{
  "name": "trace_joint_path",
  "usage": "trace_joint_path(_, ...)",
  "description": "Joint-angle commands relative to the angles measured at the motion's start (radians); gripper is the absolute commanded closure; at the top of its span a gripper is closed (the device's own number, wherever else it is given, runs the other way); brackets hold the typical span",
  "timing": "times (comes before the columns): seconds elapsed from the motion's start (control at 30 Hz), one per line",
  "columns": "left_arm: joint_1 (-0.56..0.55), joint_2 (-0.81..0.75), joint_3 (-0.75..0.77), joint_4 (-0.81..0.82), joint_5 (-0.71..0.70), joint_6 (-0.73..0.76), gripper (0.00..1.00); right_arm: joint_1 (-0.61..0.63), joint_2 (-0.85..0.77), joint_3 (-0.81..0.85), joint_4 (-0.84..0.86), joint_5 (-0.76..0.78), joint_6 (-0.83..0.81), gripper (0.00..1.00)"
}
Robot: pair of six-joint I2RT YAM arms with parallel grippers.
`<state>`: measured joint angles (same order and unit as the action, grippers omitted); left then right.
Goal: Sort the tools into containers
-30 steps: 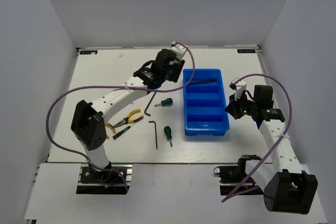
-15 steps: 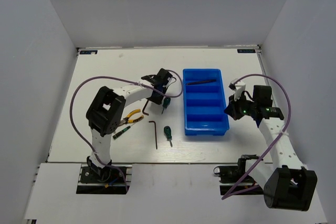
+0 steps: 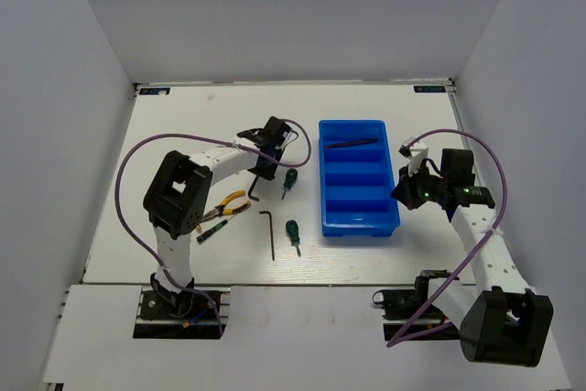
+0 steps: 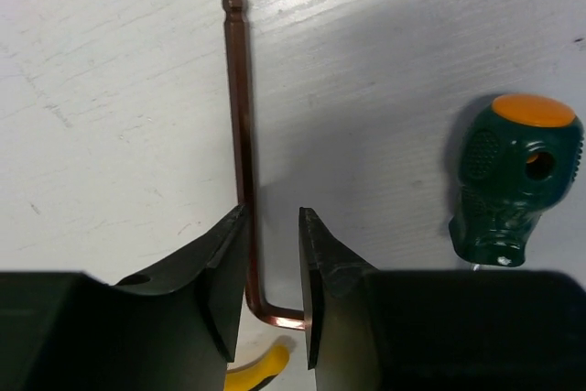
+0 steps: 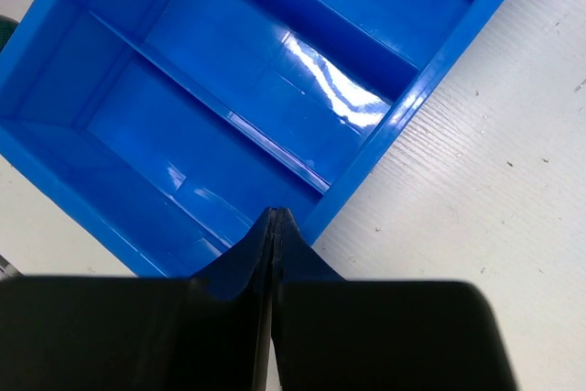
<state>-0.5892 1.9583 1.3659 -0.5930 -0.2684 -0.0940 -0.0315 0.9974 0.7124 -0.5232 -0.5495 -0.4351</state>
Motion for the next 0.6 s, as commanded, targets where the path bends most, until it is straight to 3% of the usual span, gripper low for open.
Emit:
trace_joint_path(0.0,0.019,-0.075,-0.004,0.015,0.0,0.017,0.61,-0.002,0.001,0.022,0.0,-0.007,-0.011,1.0)
trace_joint_path(0.2,0.06,-0.044,0.007,0.015,0.0,0.028,0.61,-0.004,0.004,0.022,0.0,-0.007,-0.01,1.0)
trace_joint_path(0.33,0.071,-0.001,0.018,-0.008,0.056,0.039,0.67,-0.002,0.0,0.024,0.0,-0.006,-0.01,1.0)
trace_joint_path(0.57,0.08,0.019,0.018,-0.008,0.135,0.048,0.67,-0.005,-0.005,0.021,0.003,-0.007,-0.011,1.0)
